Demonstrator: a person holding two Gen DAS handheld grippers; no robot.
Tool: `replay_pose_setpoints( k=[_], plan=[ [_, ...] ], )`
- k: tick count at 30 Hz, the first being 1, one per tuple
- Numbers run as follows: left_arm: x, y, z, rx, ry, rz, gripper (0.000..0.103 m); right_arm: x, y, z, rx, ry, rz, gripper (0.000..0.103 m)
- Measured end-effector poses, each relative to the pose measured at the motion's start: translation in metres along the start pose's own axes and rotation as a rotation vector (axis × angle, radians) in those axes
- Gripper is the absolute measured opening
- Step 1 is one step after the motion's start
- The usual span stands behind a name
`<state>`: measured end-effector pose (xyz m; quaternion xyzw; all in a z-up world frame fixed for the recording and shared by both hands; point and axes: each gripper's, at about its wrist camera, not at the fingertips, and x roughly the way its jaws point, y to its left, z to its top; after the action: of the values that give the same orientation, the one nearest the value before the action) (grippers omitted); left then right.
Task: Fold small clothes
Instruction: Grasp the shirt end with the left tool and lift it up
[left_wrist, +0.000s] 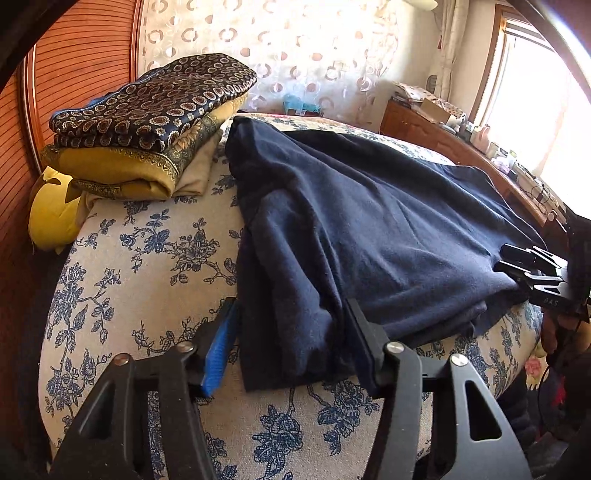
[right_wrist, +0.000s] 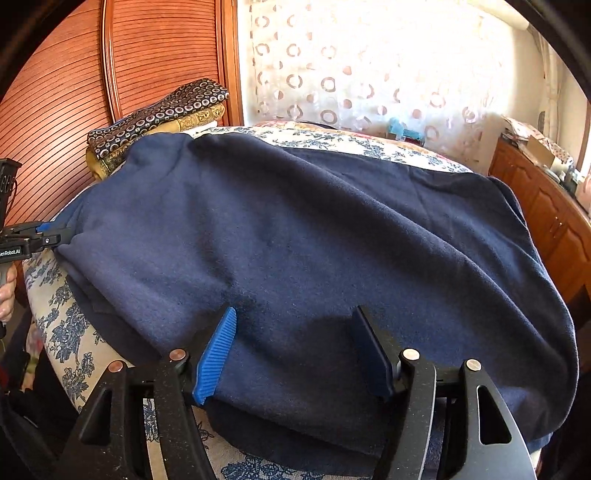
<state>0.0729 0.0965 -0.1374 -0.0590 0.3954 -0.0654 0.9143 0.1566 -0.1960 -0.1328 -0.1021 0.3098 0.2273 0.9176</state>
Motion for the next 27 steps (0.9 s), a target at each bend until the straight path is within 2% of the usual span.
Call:
replay_pose_setpoints(
  k=[3,4,5,6,7,10,13,16,21,24,27],
  plan=[
    [0.000,-0.001,0.000,-0.002,0.003,-0.006,0.049,-0.001,-0.001,0.001,-0.003,0.000,0.000,0.068],
    [0.000,-0.001,0.000,-0.006,0.010,-0.009,0.043,-0.001,-0.001,0.001,-0.002,0.000,0.001,0.068],
    [0.000,-0.003,0.000,-0.004,0.014,-0.010,0.023,-0.001,-0.001,0.001,-0.002,0.000,0.001,0.068],
    [0.000,-0.003,0.000,-0.009,0.025,-0.032,0.012,-0.001,-0.002,0.001,-0.001,0.000,0.002,0.068],
    [0.000,-0.002,0.000,-0.025,0.030,-0.051,0.010,-0.001,-0.001,0.001,0.000,0.000,0.003,0.068],
    [-0.013,-0.004,0.002,-0.023,-0.004,-0.058,0.008,-0.005,-0.004,0.000,0.001,-0.001,0.007,0.068],
    [-0.048,-0.005,0.006,-0.043,-0.101,-0.078,0.008,-0.007,-0.009,0.000,0.009,-0.001,0.020,0.068],
    [-0.065,-0.008,0.009,-0.042,-0.121,-0.105,0.008,-0.011,-0.014,0.000,0.038,0.002,0.063,0.068],
    [-0.066,-0.016,0.017,-0.028,-0.131,-0.122,0.008,-0.023,-0.029,-0.002,0.088,0.008,0.075,0.068],
    [-0.066,-0.029,0.035,-0.003,-0.151,-0.164,0.008,-0.036,-0.039,-0.003,0.099,0.005,0.047,0.068],
    [-0.066,-0.056,0.063,0.065,-0.178,-0.208,0.008,-0.053,-0.052,-0.004,0.120,-0.010,0.011,0.068]
  ],
)
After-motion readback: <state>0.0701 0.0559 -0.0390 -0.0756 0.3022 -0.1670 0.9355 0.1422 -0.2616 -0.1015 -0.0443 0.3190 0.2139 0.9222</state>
